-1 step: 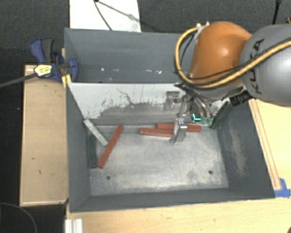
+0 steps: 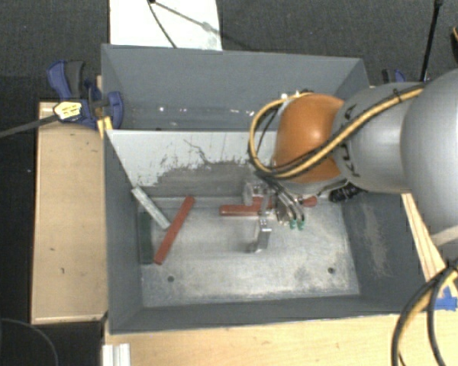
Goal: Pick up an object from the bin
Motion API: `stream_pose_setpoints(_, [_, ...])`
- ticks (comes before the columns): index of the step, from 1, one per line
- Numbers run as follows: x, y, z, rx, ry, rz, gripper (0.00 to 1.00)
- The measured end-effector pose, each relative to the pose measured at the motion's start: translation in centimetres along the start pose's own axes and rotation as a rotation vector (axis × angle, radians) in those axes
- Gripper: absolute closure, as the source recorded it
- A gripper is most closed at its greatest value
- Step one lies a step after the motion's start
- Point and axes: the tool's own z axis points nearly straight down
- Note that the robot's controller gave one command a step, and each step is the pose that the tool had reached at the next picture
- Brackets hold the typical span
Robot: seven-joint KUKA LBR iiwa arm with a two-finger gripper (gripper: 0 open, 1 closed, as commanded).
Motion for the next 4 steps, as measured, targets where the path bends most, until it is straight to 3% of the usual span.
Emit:
stream_pose_setpoints(1, [0.7, 3.5, -3.5, -0.002, -0.009, 0.099, 0.00])
stream_pose_setpoints(2, [0.1, 1.1, -3.4, -0.001, -0.011, 0.172, 0.00])
stream_pose_setpoints(3, [0.7, 2.8, -0.2, 0.000, -0.001, 0.225, 0.00])
stream_pose_setpoints(4, [0.6, 2.8, -0.3, 0.000, -0.002, 0.225, 0.00])
